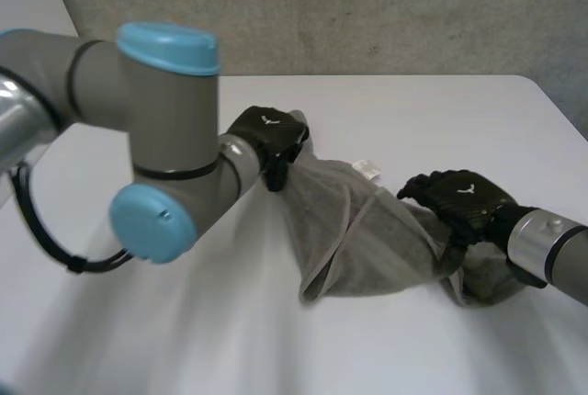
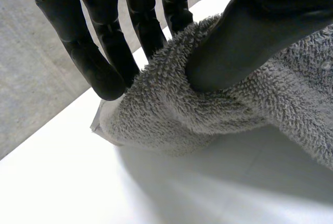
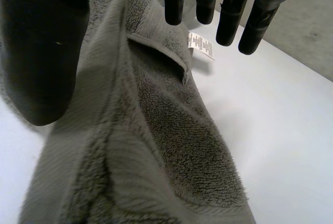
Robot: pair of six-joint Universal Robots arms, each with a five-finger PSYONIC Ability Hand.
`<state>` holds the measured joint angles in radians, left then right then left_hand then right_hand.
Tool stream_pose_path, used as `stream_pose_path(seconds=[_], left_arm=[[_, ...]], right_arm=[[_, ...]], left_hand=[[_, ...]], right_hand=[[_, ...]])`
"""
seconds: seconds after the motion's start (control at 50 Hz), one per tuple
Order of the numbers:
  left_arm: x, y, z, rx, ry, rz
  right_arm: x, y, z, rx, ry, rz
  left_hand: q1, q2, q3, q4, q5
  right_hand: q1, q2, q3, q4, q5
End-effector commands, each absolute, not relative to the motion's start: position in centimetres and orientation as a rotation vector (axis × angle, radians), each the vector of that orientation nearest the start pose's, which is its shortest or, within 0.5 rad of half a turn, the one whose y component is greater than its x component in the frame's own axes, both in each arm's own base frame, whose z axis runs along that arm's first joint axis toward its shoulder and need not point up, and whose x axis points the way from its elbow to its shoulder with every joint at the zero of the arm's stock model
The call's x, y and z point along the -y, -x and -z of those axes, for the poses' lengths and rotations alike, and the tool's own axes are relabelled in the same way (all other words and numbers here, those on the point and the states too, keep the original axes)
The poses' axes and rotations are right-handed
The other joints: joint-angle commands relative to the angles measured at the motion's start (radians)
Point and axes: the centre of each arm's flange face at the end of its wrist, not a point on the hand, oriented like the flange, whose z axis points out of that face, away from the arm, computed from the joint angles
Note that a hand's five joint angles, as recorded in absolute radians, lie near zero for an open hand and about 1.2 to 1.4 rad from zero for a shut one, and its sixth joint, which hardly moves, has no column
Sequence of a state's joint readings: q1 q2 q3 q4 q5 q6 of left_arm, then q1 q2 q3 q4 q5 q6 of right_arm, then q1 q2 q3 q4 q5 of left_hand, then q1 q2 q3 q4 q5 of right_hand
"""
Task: Fold the towel.
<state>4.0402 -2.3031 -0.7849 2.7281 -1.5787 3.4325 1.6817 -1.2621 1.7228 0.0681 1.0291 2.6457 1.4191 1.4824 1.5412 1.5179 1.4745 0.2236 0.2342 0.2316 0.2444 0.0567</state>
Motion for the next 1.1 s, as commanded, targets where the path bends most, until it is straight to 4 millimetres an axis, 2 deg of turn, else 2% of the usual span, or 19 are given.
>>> stream_pose_path(seconds=[0.02, 0.14, 0.22, 0.26, 0.34, 0.44, 0.48, 0.5, 0.52, 0.54, 0.56, 0.62, 0.8, 0.88, 0.9, 0.92, 0.94, 0.98, 1.1], left_arm=[[23.6, 33.4, -22.8, -2.438, -1.226, 1.895], [21.9, 29.4, -19.6, -2.411, -1.216, 1.794], [21.1, 28.0, -17.8, -2.389, -1.255, 1.712], [19.6, 27.0, -16.6, -2.387, -1.304, 1.644], [17.9, 26.4, -16.0, -2.403, -1.346, 1.601], [13.5, 27.4, -16.7, -2.362, -1.526, 1.637], [12.6, 27.7, -17.2, -2.339, -1.563, 1.662], [12.2, 27.9, -17.6, -2.317, -1.582, 1.688], [12.2, 27.9, -17.6, -2.317, -1.583, 1.688], [11.9, 28.0, -18.0, -2.295, -1.599, 1.709], [12.0, 28.2, -18.3, -2.269, -1.604, 1.731], [12.8, 28.5, -19.2, -2.203, -1.6, 1.774], [16.4, 28.5, -20.2, -2.165, -1.492, 1.811], [17.8, 29.4, -19.5, -2.187, -1.483, 1.796], [17.8, 29.4, -19.5, -2.187, -1.483, 1.796], [18.0, 29.7, -19.3, -2.189, -1.492, 1.797], [18.2, 30.1, -19.0, -2.192, -1.502, 1.796], [18.5, 30.5, -18.7, -2.193, -1.512, 1.792], [18.4, 33.1, -17.8, -2.195, -1.581, 1.813]], right_arm=[[25.1, -22.5, -17.6, -2.143, 1.139, 1.452], [23.6, -24.0, -17.8, -2.089, 1.193, 1.433], [23.0, -24.6, -17.9, -2.07, 1.213, 1.429], [22.3, -25.3, -18.0, -2.047, 1.24, 1.419], [21.7, -25.9, -18.1, -2.021, 1.259, 1.412], [21.3, -27.0, -18.1, -2.001, 1.272, 1.418], [21.2, -27.4, -18.0, -1.997, 1.284, 1.418], [21.2, -27.7, -17.7, -2.003, 1.292, 1.41], [21.2, -27.7, -17.7, -2.003, 1.292, 1.41], [21.4, -28.0, -17.4, -2.009, 1.299, 1.407], [21.4, -28.4, -17.1, -2.012, 1.306, 1.397], [21.3, -29.1, -16.6, -2.005, 1.326, 1.385], [22.7, -30.0, -14.9, -2.081, 1.336, 1.39], [23.4, -30.3, -14.3, -2.119, 1.339, 1.399], [23.4, -30.3, -14.3, -2.119, 1.339, 1.399], [23.6, -30.3, -14.2, -2.126, 1.333, 1.403], [23.7, -30.2, -14.3, -2.127, 1.326, 1.412], [23.8, -30.0, -14.7, -2.128, 1.32, 1.425], [23.4, -29.0, -17.6, -2.094, 1.305, 1.514]], left_hand=[[-0.023, -0.086, -0.145, -0.122, -0.253], [-0.023, -0.086, -0.145, -0.122, -0.253], [-0.023, -0.086, -0.145, -0.122, -0.253], [-0.023, -0.086, -0.145, -0.122, -0.253], [-0.023, -0.086, -0.145, -0.122, -0.253], [-0.023, -0.086, -0.145, -0.122, -0.253], [-0.166, -0.23, -0.288, -0.265, -0.396], [-0.358, -0.421, -0.48, -0.457, -0.588], [-0.36, -0.423, -0.482, -0.459, -0.59], [-0.581, -0.644, -0.703, -0.68, -0.811], [-0.778, -0.841, -0.9, -0.877, -1.008], [-0.926, -0.99, -1.048, -1.025, -1.156], [-1.038, -1.102, -1.16, -1.137, -1.268], [-1.038, -1.102, -1.16, -1.137, -1.268], [-1.038, -1.102, -1.16, -1.137, -1.268], [-1.038, -1.102, -1.16, -1.137, -1.268], [-1.041, -1.104, -1.163, -1.14, -1.271], [-1.044, -1.107, -1.166, -1.143, -1.274], [-1.106, -1.169, -1.228, -1.204, -1.335]], right_hand=[[-0.048, -0.058, -0.056, -0.068, -0.055], [-0.048, -0.058, -0.056, -0.068, -0.055], [-0.048, -0.058, -0.056, -0.068, -0.055], [-0.048, -0.058, -0.056, -0.068, -0.055], [-0.048, -0.058, -0.056, -0.068, -0.055], [-0.048, -0.058, -0.056, -0.068, -0.055], [-0.048, -0.058, -0.056, -0.068, -0.055], [-0.045, -0.055, -0.053, -0.066, -0.052], [-0.045, -0.055, -0.053, -0.065, -0.052], [-0.039, -0.049, -0.047, -0.06, -0.047], [-0.03, -0.041, -0.038, -0.051, -0.038], [0.017, 0.006, 0.009, -0.004, 0.009], [0.146, 0.136, 0.138, 0.125, 0.138], [0.567, 0.557, 0.559, 0.546, 0.559], [0.569, 0.558, 0.561, 0.548, 0.561], [0.816, 0.805, 0.808, 0.795, 0.808], [1.068, 1.058, 1.06, 1.048, 1.061], [1.172, 1.161, 1.164, 1.151, 1.164], [1.173, 1.162, 1.165, 1.152, 1.165]])
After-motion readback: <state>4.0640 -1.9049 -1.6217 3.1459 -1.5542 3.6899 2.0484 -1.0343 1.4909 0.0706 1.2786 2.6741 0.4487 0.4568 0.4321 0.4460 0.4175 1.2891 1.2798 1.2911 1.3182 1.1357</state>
